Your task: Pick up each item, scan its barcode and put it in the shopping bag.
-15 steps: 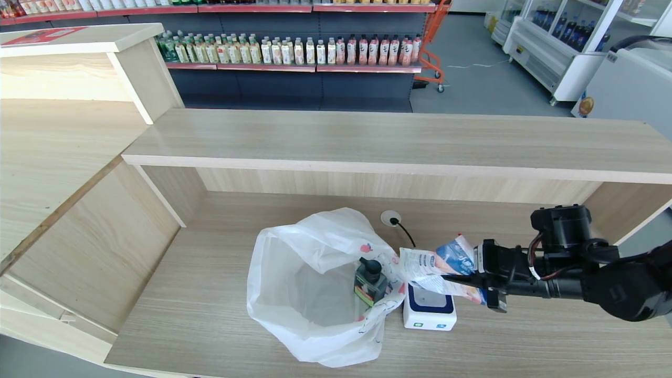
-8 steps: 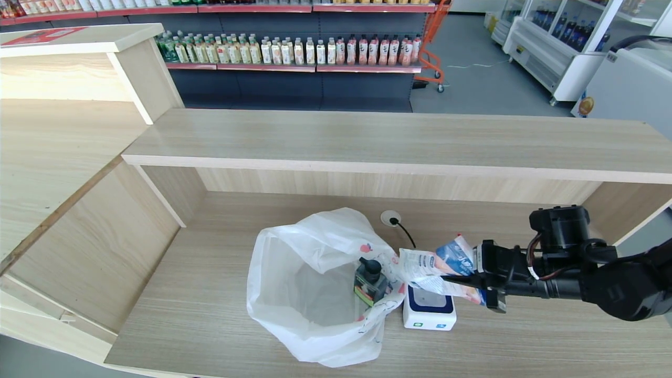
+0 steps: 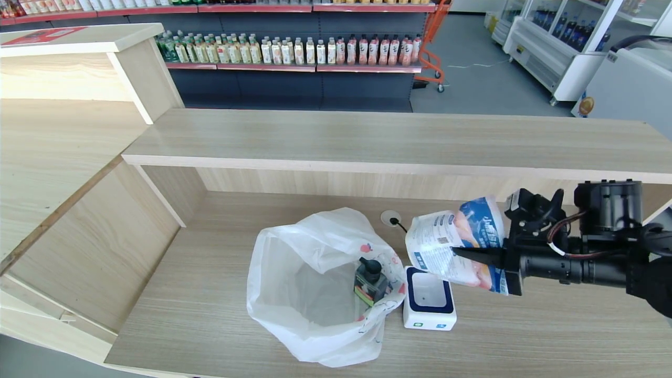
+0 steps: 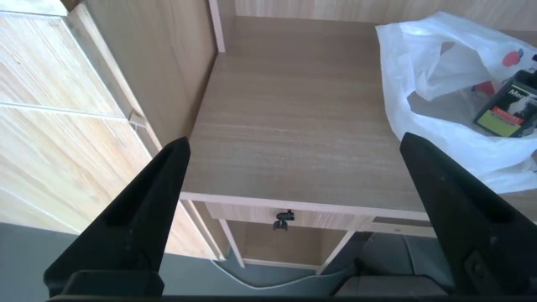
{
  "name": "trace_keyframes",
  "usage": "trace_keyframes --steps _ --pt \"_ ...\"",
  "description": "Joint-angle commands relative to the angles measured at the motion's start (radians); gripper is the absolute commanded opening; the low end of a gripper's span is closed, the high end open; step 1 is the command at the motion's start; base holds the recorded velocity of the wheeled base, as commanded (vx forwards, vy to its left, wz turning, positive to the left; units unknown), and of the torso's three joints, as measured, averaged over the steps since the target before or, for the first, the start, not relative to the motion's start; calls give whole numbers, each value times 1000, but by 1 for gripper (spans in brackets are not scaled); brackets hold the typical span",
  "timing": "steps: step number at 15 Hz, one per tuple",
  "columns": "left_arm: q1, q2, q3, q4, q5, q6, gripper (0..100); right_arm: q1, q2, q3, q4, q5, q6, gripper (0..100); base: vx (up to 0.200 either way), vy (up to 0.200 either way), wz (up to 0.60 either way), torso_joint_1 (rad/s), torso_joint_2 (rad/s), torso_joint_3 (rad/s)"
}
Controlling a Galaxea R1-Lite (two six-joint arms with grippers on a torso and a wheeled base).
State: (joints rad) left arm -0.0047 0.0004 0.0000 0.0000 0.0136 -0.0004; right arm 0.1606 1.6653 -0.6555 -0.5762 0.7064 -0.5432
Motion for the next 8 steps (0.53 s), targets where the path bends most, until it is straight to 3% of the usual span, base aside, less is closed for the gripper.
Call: trace_keyframes --steps 1,3,5,8 --pt "0 0 0 0 0 0 100 59 -187 1 1 -30 226 0 0 0 0 0 0 0" --pt "0 0 0 0 0 0 100 102 -203 7 4 -102 385 0 0 0 0 0 0 0" --pt "0 0 0 0 0 0 100 180 -233 5 41 -194 626 0 0 0 0 0 0 0" --pt "0 0 0 0 0 0 100 217 -240 5 99 -206 749 0 0 0 0 0 0 0"
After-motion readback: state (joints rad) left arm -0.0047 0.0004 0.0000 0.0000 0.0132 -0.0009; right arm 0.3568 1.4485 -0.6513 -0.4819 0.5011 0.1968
